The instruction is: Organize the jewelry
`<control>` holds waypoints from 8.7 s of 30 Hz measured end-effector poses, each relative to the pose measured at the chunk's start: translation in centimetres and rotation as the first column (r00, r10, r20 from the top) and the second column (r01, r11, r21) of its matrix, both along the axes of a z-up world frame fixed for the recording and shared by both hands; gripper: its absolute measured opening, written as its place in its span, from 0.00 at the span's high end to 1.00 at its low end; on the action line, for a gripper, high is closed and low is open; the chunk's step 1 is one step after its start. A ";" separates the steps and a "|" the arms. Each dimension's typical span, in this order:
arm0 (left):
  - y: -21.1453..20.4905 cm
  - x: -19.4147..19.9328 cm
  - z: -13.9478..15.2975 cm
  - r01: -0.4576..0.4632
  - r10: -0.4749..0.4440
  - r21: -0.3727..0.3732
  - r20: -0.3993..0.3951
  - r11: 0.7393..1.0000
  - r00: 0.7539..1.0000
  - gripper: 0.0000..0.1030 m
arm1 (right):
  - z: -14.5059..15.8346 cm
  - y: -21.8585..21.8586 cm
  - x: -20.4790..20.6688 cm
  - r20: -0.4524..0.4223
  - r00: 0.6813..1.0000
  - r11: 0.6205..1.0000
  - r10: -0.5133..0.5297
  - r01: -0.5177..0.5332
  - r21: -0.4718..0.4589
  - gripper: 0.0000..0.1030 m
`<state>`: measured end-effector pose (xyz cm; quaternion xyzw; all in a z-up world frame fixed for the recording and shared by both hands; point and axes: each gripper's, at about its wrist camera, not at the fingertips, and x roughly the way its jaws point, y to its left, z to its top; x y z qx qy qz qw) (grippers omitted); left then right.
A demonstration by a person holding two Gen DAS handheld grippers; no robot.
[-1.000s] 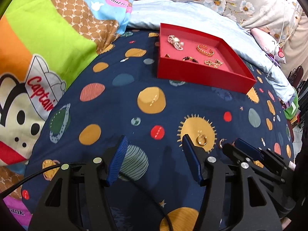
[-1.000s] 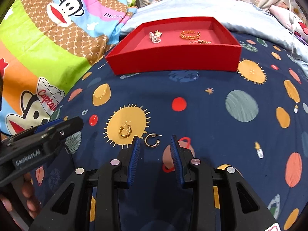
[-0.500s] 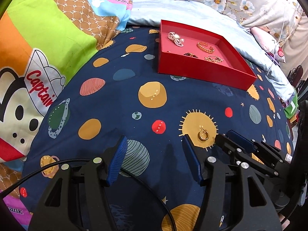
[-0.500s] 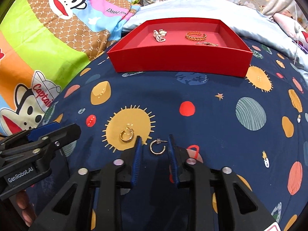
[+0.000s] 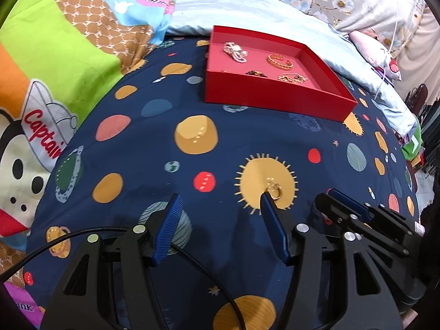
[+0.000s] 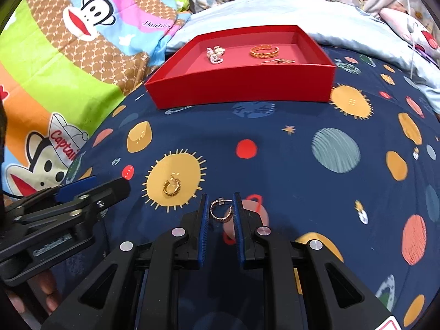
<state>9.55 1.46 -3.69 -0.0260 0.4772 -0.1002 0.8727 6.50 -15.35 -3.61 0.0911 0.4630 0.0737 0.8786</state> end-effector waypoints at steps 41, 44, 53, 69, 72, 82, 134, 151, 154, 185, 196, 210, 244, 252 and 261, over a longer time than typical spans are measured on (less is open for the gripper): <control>-2.4 1.1 -0.1 0.060 -0.060 -0.047 -0.004 0.997 0.998 0.84 | 1.5 -1.8 -0.2 0.026 0.999 0.997 -0.044 0.042 0.065 0.85; -2.0 1.0 0.8 0.053 -0.052 -0.058 0.011 0.997 0.999 0.84 | 2.2 -1.9 -0.2 0.042 0.998 0.997 -0.043 0.041 0.068 0.85; -1.4 0.7 3.9 0.049 -0.043 -0.084 0.073 0.995 0.996 0.84 | 4.8 -2.3 0.0 0.101 0.994 0.997 -0.049 0.042 0.069 0.85; -2.5 2.8 8.1 0.053 -0.040 -0.076 0.164 0.996 0.986 0.84 | 8.9 -3.3 2.5 0.199 0.979 0.998 -0.044 0.036 0.043 0.85; -2.9 3.6 9.0 0.059 -0.044 -0.072 0.189 0.996 0.981 0.84 | 9.3 -3.5 3.2 0.210 0.977 0.999 -0.043 0.035 0.038 0.85; -3.9 6.8 11.3 0.060 -0.043 -0.059 0.258 0.996 0.965 0.84 | 10.4 -4.6 6.7 0.232 0.972 0.999 -0.044 0.041 0.018 0.85; -8.3 20.7 6.5 0.053 -0.055 0.014 0.191 0.999 0.980 0.81 | 5.1 -6.6 21.4 0.121 0.991 0.998 -0.064 0.064 0.009 0.84; -7.4 18.4 7.2 0.008 -0.011 0.015 0.193 1.000 0.981 0.54 | 6.5 -6.1 18.1 0.149 0.985 0.996 -0.086 0.087 0.006 0.58; -7.2 17.4 7.5 0.001 -0.004 0.014 0.194 1.000 0.981 0.54 | 7.0 -5.7 16.7 0.155 0.984 0.996 -0.090 0.092 -0.007 0.55; -4.5 3.4 6.8 -0.086 0.056 0.145 0.200 0.986 0.978 0.26 | 7.6 -3.3 2.4 0.167 0.968 0.970 -0.190 0.212 -0.123 0.31; -3.9 1.1 8.1 -0.117 0.071 0.182 0.242 0.976 0.968 0.21 | 8.5 -2.6 0.6 0.181 0.965 0.969 -0.192 0.215 -0.122 0.30; -3.1 0.4 9.0 -0.145 0.097 0.185 0.249 0.972 0.964 0.18 | 9.3 -2.1 0.3 0.196 0.963 0.968 -0.184 0.212 -0.133 0.29; -2.8 0.4 9.0 -0.154 0.105 0.187 0.249 0.970 0.963 0.14 | 9.3 -2.5 0.2 0.199 0.962 0.967 -0.188 0.216 -0.132 0.29; -2.9 0.3 9.0 -0.155 0.106 0.186 0.250 0.970 0.963 0.14 | 9.3 -3.2 -0.3 0.205 0.959 0.966 -0.194 0.224 -0.133 0.29; -3.1 0.2 8.9 -0.153 0.105 0.186 0.248 0.971 0.963 0.13 | 9.6 -3.2 -0.6 0.210 0.957 0.963 -0.200 0.232 -0.138 0.27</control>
